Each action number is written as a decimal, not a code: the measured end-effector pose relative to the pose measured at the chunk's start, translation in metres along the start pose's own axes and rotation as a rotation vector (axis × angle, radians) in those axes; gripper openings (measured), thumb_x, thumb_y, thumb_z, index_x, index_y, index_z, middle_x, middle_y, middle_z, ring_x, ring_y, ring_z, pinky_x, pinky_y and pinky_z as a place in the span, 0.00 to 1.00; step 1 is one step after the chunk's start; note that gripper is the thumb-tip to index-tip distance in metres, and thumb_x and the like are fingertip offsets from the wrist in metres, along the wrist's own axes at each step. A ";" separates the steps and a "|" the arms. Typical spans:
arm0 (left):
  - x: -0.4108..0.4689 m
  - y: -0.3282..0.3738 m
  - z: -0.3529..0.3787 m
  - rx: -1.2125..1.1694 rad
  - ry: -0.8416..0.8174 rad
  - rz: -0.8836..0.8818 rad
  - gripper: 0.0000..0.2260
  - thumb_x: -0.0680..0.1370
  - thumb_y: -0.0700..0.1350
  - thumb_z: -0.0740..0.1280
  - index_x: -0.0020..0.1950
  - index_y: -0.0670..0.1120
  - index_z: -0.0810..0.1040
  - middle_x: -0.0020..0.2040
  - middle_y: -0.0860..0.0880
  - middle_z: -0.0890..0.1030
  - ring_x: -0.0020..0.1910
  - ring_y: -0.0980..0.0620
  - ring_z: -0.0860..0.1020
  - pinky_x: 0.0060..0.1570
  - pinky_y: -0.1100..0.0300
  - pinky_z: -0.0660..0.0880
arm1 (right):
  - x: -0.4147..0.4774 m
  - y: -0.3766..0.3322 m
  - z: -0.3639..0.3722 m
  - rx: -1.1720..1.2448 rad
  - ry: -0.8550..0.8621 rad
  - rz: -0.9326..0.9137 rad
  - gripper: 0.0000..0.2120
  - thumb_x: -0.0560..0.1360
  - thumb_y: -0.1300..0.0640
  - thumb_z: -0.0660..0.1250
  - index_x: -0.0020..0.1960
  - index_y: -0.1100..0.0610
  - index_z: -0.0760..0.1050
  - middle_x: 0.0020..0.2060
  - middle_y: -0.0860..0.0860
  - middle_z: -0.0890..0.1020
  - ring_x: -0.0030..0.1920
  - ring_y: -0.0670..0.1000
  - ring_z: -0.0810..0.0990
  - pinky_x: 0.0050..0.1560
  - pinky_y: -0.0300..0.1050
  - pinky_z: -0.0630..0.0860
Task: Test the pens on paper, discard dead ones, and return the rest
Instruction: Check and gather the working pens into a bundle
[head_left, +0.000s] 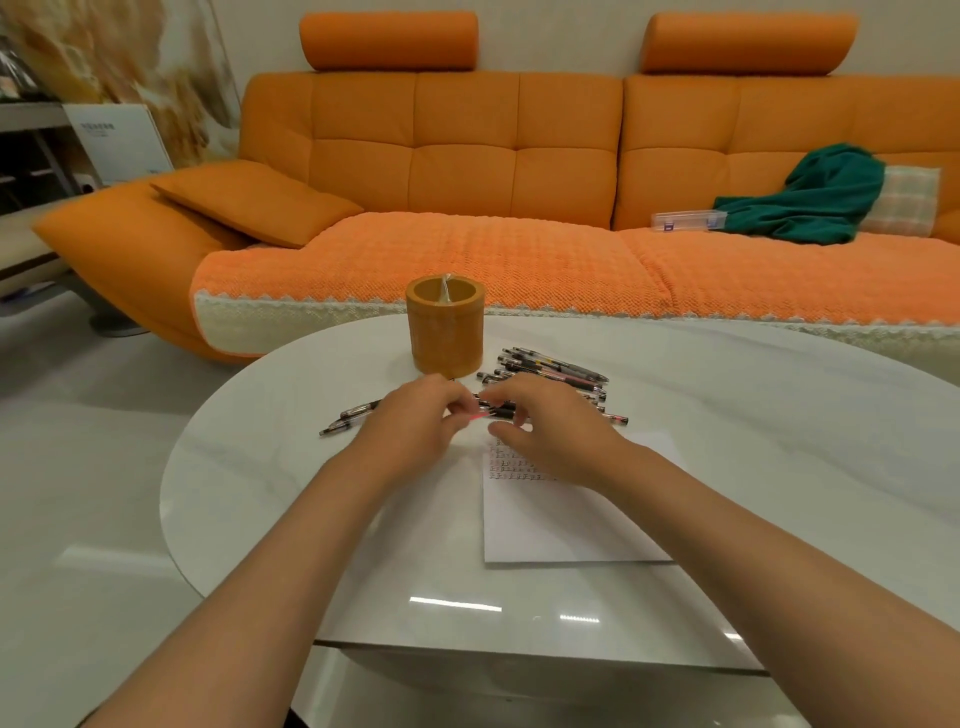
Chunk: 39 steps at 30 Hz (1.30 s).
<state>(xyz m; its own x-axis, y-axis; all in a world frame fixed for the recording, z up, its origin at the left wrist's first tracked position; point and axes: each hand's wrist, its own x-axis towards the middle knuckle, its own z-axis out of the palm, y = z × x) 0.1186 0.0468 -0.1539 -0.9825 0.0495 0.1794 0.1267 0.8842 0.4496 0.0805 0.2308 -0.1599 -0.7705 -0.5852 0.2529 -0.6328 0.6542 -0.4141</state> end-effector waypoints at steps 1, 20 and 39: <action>-0.001 0.003 0.002 -0.044 -0.006 0.021 0.05 0.81 0.46 0.68 0.55 0.52 0.82 0.51 0.54 0.79 0.46 0.57 0.75 0.48 0.60 0.74 | -0.001 0.000 0.000 0.001 0.001 -0.003 0.15 0.78 0.51 0.68 0.65 0.46 0.78 0.55 0.44 0.81 0.45 0.44 0.76 0.48 0.45 0.76; 0.011 0.022 0.012 -0.063 -0.166 -0.048 0.08 0.83 0.48 0.64 0.58 0.56 0.81 0.48 0.60 0.78 0.45 0.63 0.74 0.42 0.66 0.69 | -0.035 0.064 -0.027 -0.118 0.130 0.057 0.07 0.77 0.56 0.68 0.53 0.49 0.80 0.47 0.43 0.82 0.47 0.44 0.75 0.50 0.42 0.73; 0.016 0.047 0.039 -0.319 -0.223 0.043 0.01 0.79 0.50 0.69 0.49 0.55 0.81 0.40 0.56 0.84 0.39 0.59 0.80 0.40 0.62 0.76 | -0.051 0.059 -0.030 -0.157 -0.035 0.020 0.09 0.79 0.48 0.64 0.58 0.45 0.74 0.49 0.40 0.77 0.47 0.44 0.74 0.45 0.43 0.73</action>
<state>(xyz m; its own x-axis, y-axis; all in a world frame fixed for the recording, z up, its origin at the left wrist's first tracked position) 0.1030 0.1072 -0.1644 -0.9765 0.2142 0.0246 0.1695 0.6919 0.7018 0.0798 0.3131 -0.1714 -0.7819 -0.5856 0.2137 -0.6234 0.7315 -0.2763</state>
